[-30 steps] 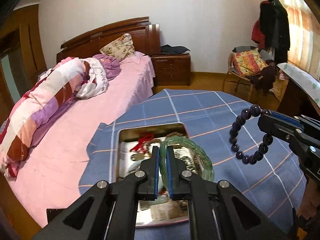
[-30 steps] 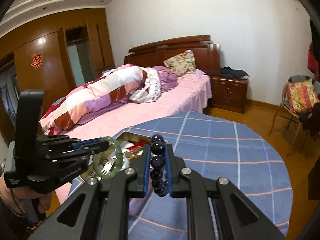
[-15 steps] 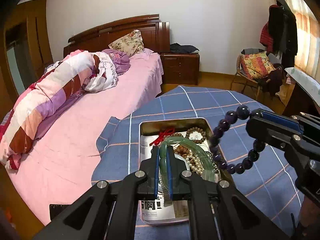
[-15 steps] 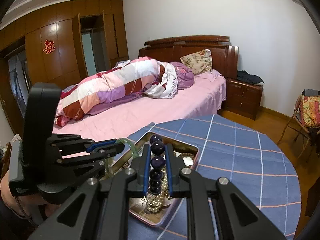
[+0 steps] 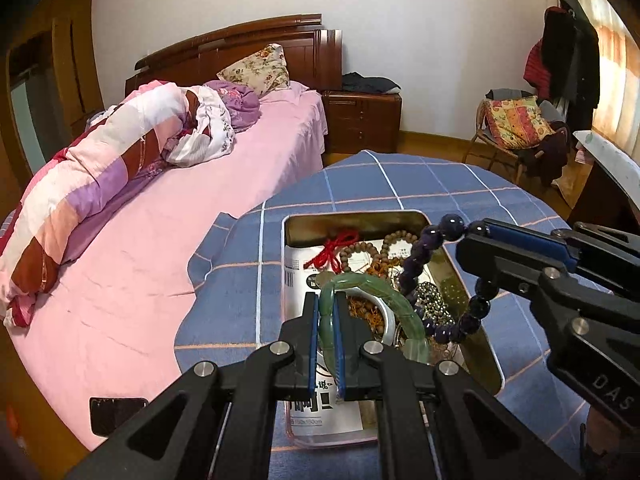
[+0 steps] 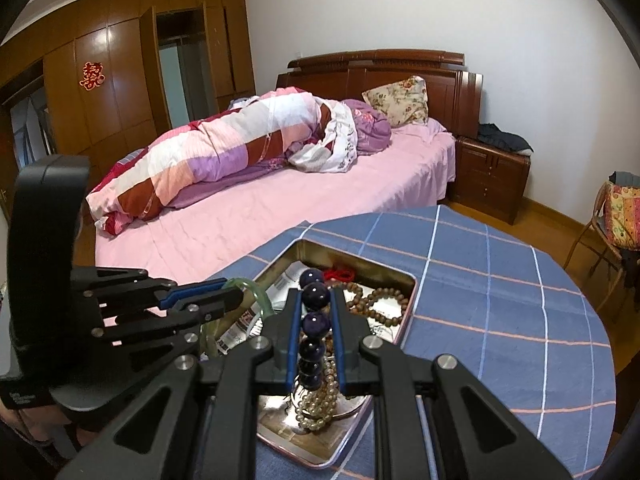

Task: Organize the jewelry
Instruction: 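Carry both items over the tin box and open both grippers to drop them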

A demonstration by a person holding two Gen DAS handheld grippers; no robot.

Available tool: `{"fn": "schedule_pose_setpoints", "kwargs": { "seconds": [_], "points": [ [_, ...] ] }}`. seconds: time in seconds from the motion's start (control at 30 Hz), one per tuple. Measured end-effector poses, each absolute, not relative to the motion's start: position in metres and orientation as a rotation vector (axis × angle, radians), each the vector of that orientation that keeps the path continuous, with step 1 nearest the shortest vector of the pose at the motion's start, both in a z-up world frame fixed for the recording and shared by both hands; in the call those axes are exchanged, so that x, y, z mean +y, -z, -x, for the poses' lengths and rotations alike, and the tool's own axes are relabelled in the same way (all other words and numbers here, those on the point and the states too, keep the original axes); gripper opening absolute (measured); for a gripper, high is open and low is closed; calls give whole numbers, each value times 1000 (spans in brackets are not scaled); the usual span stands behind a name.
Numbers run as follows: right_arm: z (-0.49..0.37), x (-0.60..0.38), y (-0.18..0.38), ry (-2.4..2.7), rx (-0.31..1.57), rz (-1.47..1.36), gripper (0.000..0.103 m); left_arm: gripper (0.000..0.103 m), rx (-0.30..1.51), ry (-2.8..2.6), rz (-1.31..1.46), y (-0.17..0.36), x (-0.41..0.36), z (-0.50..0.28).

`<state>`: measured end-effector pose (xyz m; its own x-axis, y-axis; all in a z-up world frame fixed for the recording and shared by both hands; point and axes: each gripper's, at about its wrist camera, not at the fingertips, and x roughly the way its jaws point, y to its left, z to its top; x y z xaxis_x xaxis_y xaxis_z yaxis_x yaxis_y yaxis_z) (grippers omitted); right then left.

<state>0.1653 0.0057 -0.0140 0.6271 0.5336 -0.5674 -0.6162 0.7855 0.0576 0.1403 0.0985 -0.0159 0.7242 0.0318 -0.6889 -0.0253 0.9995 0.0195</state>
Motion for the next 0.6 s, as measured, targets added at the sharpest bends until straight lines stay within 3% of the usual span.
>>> {"fn": "schedule_pose_setpoints", "kwargs": {
  "seconds": [0.5, 0.6],
  "points": [
    [-178, 8, 42, -655, 693, 145, 17, 7, 832, 7, -14, 45, 93, -148],
    [-180, 6, 44, -660, 707, 138, 18, 12, 849, 25, -19, 48, 90, -149]
  ]
}}
